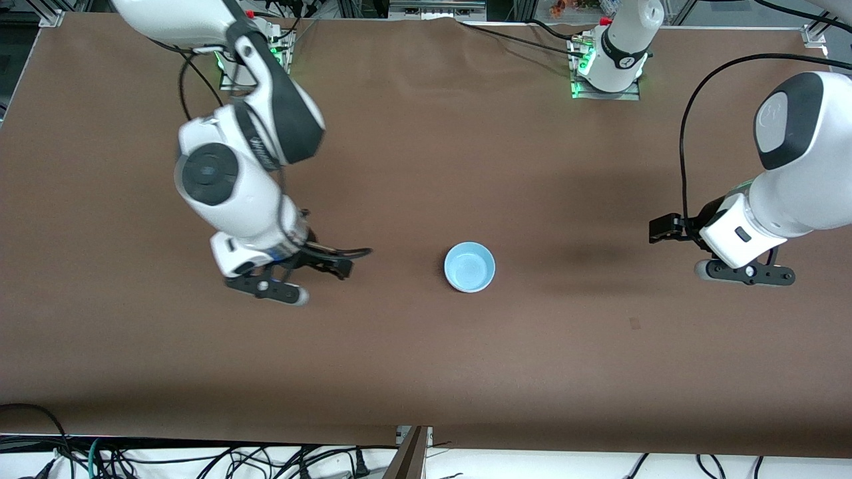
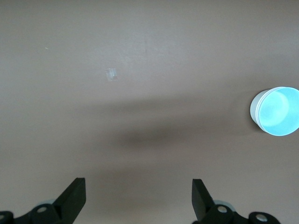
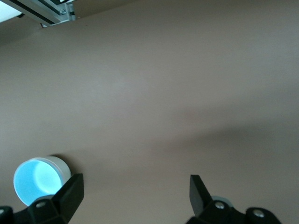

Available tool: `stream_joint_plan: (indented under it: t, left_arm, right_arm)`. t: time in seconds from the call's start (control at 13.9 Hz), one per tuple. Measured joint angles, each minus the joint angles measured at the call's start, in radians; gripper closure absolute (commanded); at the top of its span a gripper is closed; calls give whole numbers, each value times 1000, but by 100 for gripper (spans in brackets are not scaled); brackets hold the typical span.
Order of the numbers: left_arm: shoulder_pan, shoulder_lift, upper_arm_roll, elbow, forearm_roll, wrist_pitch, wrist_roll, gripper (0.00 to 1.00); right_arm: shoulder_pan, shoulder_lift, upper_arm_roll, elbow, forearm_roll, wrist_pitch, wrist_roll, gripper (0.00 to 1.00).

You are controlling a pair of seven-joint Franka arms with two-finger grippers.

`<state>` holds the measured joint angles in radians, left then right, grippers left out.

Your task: Stack pink and blue bowls on white bowl

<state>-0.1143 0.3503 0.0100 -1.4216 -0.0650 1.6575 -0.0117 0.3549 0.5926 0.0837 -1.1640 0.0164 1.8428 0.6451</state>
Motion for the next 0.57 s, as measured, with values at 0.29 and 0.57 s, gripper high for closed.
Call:
stream_joint_plan:
  t: [0.29, 0.57]
  left_arm:
    - [-34, 43, -1, 0, 0, 11, -1, 0]
    - [-58, 81, 0, 0, 1, 42, -1, 0]
  right_arm:
    - [-38, -50, -21, -19, 2, -72, -95, 0]
    - [-116, -152, -54, -31, 24, -196, -241, 0]
